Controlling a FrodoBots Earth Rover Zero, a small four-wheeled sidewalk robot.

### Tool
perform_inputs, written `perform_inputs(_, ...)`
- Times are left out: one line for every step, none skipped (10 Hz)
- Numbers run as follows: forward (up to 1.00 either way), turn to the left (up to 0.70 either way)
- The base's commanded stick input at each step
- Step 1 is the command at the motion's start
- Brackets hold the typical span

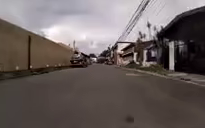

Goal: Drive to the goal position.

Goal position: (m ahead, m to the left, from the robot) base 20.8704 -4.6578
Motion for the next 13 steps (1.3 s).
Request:
perform_inputs(0.7,0.0)
perform_inputs(0.7,0.0)
perform_inputs(0.7,0.0)
perform_inputs(0.7,0.0)
perform_inputs(0.7,0.0)
perform_inputs(0.7,0.0)
perform_inputs(0.7,0.0)
perform_inputs(0.7,0.0)
perform_inputs(0.7,0.0)
perform_inputs(0.7,0.0)
perform_inputs(0.7,0.0)
perform_inputs(0.7,0.0)
perform_inputs(0.7,0.0)
